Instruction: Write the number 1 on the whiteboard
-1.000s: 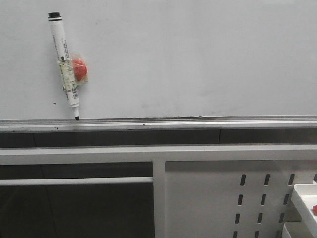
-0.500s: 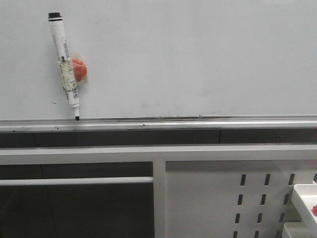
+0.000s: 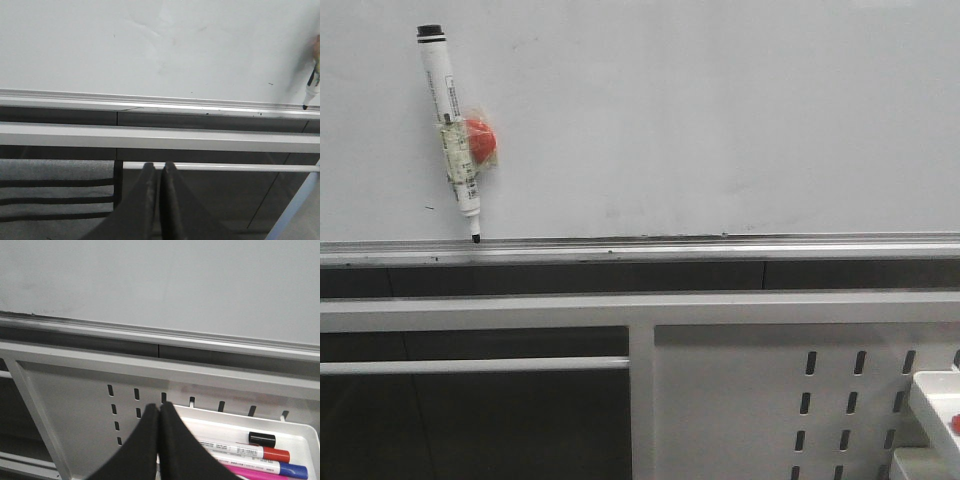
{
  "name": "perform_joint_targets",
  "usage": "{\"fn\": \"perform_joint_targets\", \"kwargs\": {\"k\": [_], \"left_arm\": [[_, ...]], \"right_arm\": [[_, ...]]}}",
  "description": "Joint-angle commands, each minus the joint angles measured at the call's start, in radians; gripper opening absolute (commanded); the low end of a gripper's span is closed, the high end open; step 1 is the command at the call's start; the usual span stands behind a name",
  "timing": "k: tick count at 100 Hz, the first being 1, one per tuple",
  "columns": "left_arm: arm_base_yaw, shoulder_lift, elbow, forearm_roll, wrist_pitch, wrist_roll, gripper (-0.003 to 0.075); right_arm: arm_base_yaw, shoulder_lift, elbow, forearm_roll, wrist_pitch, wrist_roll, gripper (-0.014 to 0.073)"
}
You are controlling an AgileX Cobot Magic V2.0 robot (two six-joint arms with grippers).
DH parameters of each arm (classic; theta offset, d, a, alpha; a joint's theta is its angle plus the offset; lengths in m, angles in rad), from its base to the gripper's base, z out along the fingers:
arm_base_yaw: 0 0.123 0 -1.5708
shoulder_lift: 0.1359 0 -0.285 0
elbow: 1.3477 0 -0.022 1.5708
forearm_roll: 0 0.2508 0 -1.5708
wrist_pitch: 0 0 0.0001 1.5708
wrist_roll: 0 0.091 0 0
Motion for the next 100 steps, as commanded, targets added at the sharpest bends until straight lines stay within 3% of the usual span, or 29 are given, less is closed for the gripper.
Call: {"fn": "perform_joint_targets", "kwargs": {"k": [1,7,16,28,33,43,60,75,84,100], "left_arm": [[0.004,-0.022,0.035,-0.029,-0.085,-0.008,-0.0020],[0.004,-0.022,0.035,-0.140,-0.120,-0.008,-0.0020],[0.004,-0.022,0.035,-0.455,-0.168,-0.008,-0.0020],[0.004,-0.022,0.035,-0.712,-0.207,-0.008,-0.0020],[0.004,-0.022,0.035,-0.783,-0.207,-0.008,-0.0020],[0.004,-0.022,0.035,-0.893,-0.197,-0.008,-0.0020],[0.000,-0.022,-0.002,-0.905,-0.184,0.055,-0.0020],[0.002,0.040,-0.147,-0.800,-0.048,0.353,-0.0004],[0.002,0.144,-0.265,-0.703,0.016,0.493,0.0089],[0.002,0.403,-0.430,-0.631,0.102,0.694,0.0359]], "right_arm": [[-0.004,-0.019,0.014,-0.068,-0.094,0.000,-0.0057],[-0.004,-0.019,0.014,-0.102,-0.160,0.000,-0.0057],[-0.004,-0.019,0.014,-0.085,-0.282,0.000,-0.0057],[-0.004,-0.019,0.014,0.144,-0.493,0.045,-0.0057],[-0.004,-0.019,0.014,0.255,-0.515,0.047,-0.0057],[-0.004,-0.019,0.014,0.323,-0.470,0.047,-0.0057],[-0.004,-0.019,-0.033,0.427,-0.484,0.052,-0.0057],[-0.004,0.027,-0.201,0.274,-0.193,0.030,-0.0043],[-0.004,0.096,-0.287,0.223,-0.120,-0.036,0.0035],[-0.004,0.242,-0.383,0.221,-0.120,-0.101,0.0267]]}}
